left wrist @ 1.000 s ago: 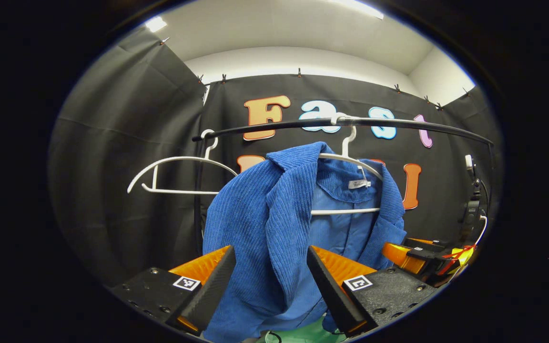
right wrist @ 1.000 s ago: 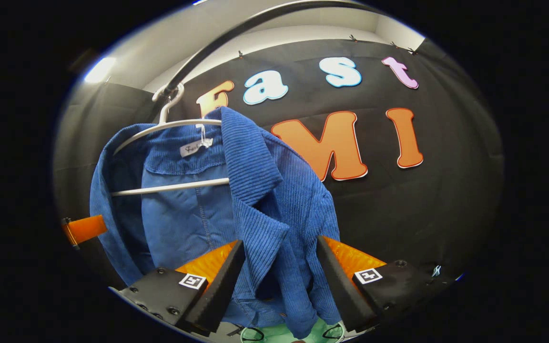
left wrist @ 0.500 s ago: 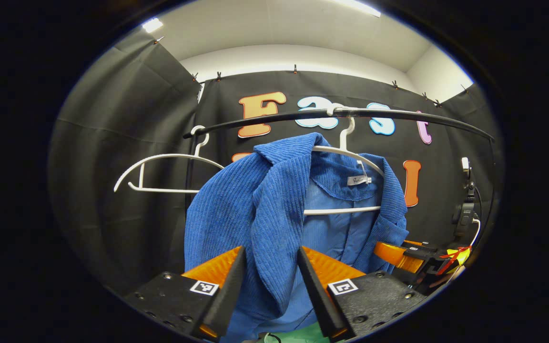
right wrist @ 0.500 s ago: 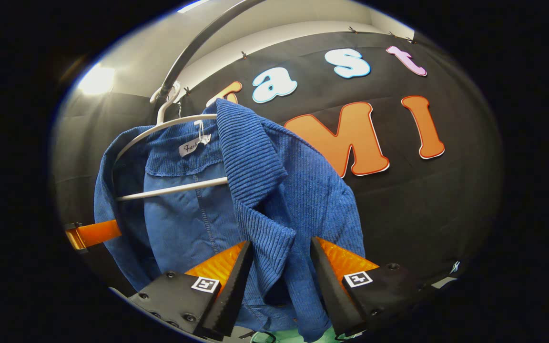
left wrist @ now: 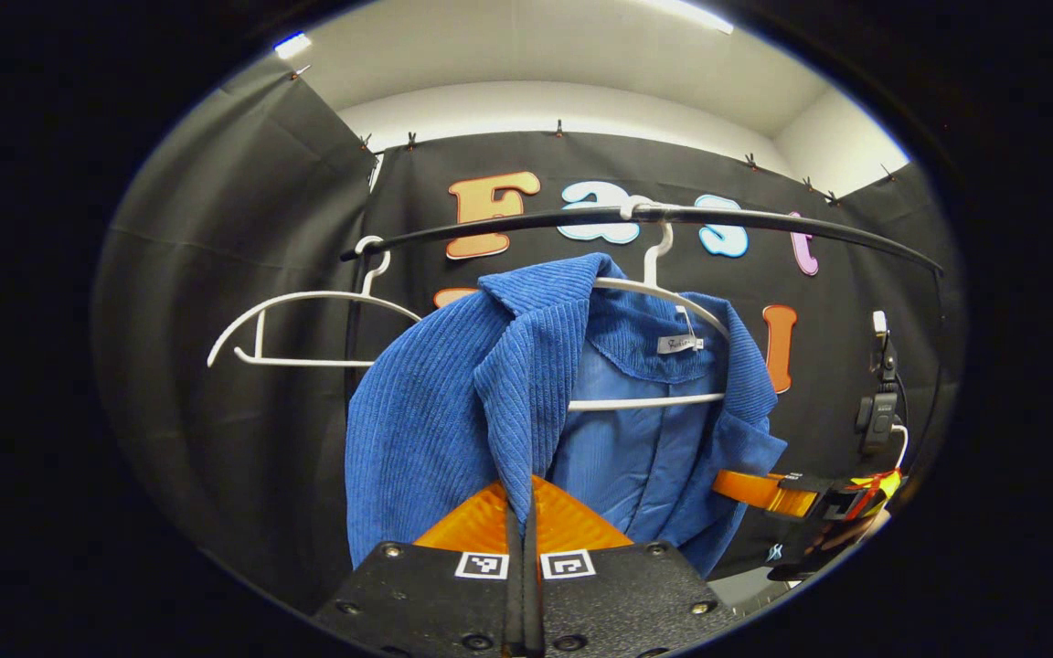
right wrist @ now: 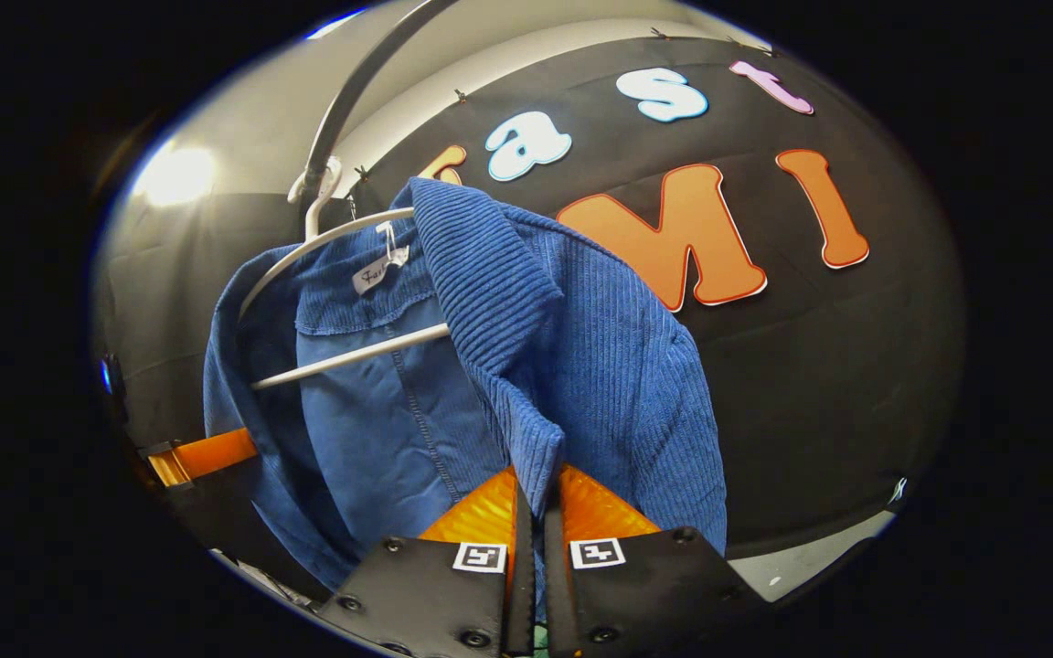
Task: Grasp the clothes on the hanger with both hands and then place them into the laundry hamper below.
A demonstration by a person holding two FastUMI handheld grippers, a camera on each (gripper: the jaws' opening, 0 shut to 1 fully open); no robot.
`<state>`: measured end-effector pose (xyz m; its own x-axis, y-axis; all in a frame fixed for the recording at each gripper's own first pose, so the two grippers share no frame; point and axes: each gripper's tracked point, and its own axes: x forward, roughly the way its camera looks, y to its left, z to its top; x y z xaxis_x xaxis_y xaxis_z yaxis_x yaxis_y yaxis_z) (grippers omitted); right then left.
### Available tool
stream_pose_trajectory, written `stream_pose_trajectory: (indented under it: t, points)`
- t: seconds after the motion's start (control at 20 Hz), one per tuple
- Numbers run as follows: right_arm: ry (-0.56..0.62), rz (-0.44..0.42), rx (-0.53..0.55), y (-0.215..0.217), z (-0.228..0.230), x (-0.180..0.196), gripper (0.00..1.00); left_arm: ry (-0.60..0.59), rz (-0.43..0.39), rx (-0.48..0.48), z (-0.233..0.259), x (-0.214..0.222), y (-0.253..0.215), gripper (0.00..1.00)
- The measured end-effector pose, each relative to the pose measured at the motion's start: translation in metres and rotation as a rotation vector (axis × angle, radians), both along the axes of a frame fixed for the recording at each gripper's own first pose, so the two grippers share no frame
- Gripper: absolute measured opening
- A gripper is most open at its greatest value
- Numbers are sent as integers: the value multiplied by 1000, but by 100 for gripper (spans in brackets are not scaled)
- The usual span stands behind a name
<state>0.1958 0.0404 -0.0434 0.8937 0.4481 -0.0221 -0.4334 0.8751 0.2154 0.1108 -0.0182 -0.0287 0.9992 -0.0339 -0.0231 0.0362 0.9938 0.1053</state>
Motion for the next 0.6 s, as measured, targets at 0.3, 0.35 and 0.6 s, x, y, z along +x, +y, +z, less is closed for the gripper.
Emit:
stream_pose_trajectory:
  t: [0.3, 0.35, 0.6]
  points:
    - [-34, 8, 97, -11, 17, -34, 12, -53, -56, -14, 26, -19, 10, 1]
    - [-36, 0, 122, -15, 20, -37, 12, -65, -62, -10, 33, -23, 14, 1]
    - [-48, -29, 229, -27, 35, -54, 12, -150, -59, 97, 68, -35, 34, 0]
